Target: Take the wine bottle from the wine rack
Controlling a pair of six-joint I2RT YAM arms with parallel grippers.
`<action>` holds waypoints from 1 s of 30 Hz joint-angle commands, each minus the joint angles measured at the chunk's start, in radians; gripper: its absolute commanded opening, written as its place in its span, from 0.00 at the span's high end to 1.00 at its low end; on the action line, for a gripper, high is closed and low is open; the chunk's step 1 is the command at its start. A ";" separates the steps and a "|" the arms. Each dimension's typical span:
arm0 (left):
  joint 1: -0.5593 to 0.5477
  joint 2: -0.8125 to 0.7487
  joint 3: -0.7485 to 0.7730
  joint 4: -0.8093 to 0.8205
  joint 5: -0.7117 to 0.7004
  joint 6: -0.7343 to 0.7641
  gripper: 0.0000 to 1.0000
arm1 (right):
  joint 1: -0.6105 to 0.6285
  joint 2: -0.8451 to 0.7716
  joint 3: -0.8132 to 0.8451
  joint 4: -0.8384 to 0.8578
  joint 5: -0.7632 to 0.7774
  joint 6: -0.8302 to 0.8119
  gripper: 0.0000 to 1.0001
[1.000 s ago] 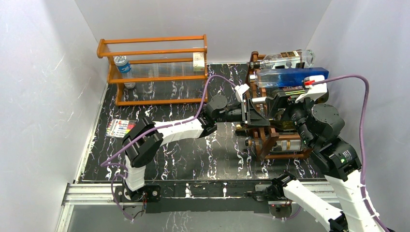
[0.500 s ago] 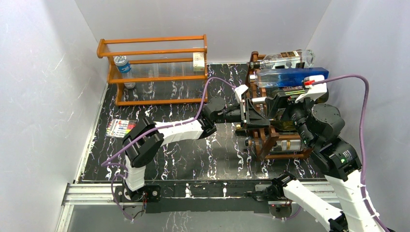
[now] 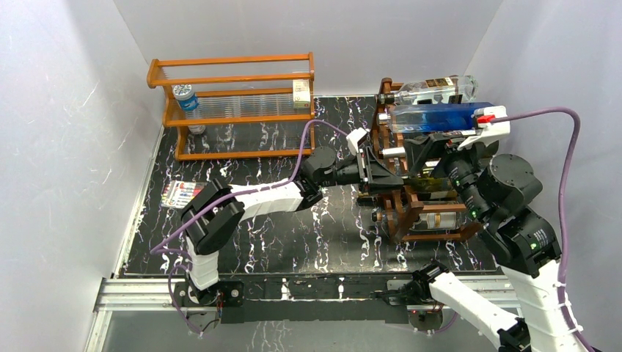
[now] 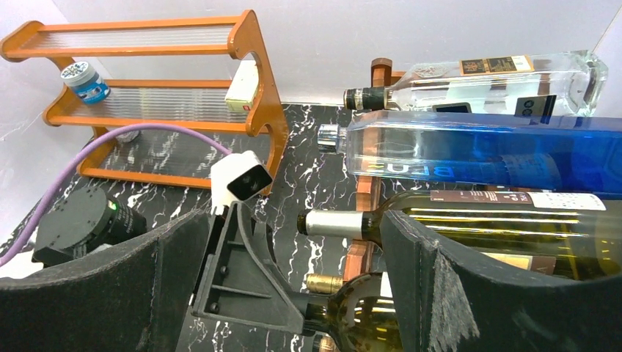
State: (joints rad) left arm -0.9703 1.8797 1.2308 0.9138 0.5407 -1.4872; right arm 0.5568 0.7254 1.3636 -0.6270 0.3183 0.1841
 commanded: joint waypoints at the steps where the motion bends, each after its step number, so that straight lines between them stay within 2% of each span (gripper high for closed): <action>1: 0.022 -0.149 0.023 0.173 -0.012 -0.031 1.00 | 0.003 0.018 0.033 0.054 -0.022 0.012 0.02; 13: 0.059 -0.212 0.003 0.165 -0.006 -0.051 1.00 | 0.003 0.043 0.050 0.063 -0.045 0.025 0.02; 30: 0.170 -0.434 -0.140 0.070 -0.022 -0.086 1.00 | 0.005 0.105 0.100 0.083 -0.128 0.063 0.02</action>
State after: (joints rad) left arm -0.8352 1.5890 1.0988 0.8631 0.5385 -1.5372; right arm 0.5568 0.8158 1.4132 -0.6086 0.2287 0.2272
